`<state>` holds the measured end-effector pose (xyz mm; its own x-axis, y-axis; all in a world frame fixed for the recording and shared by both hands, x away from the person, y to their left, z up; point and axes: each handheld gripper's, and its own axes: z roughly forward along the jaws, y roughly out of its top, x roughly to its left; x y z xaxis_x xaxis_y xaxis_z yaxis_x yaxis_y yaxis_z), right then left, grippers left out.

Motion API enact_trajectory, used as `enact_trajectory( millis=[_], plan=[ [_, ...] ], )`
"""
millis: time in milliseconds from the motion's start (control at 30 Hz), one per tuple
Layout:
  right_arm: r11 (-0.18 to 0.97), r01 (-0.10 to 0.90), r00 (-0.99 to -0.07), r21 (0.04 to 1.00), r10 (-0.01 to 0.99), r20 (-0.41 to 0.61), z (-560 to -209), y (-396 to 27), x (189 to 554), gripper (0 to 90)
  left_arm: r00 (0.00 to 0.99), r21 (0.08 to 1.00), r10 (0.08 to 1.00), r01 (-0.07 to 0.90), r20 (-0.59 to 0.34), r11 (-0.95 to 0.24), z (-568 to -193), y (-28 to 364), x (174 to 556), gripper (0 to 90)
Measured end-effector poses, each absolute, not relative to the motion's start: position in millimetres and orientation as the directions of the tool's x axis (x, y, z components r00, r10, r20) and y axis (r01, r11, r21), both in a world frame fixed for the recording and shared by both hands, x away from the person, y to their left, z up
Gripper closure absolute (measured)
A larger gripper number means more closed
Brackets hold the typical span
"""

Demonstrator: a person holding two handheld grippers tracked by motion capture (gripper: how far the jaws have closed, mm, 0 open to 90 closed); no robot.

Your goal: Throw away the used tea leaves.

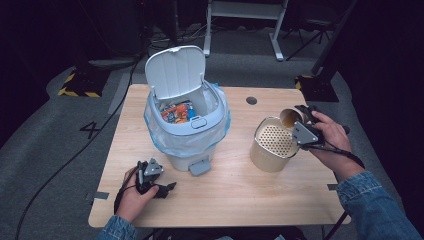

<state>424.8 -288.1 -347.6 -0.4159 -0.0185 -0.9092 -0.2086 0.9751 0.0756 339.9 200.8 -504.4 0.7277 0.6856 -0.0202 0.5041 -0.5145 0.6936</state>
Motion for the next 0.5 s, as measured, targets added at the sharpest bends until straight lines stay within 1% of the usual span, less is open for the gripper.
enact_trajectory(
  millis=[67, 233, 300, 500],
  plan=[
    [0.977, -0.215, -0.385, 0.004, -0.08, -0.919, -350, -286, 423, 35.1, 0.728, 0.694, 0.686, 0.504, -0.02, -0.515, -504, 201, 340, 17.6],
    [0.949, -0.227, -0.258, -0.22, -0.277, -0.926, -357, -280, 417, 35.2, 0.728, 0.693, 0.686, 0.504, -0.02, -0.515, -504, 201, 340, 17.6],
    [0.921, -0.222, -0.205, -0.319, -0.364, -0.909, -361, -277, 415, 35.2, 0.728, 0.694, 0.686, 0.504, -0.02, -0.515, -504, 201, 340, 17.6],
    [0.826, -0.204, -0.076, -0.525, -0.548, -0.833, -368, -270, 409, 35.2, 0.728, 0.694, 0.686, 0.504, -0.02, -0.515, -504, 201, 340, 17.6]
  ],
)
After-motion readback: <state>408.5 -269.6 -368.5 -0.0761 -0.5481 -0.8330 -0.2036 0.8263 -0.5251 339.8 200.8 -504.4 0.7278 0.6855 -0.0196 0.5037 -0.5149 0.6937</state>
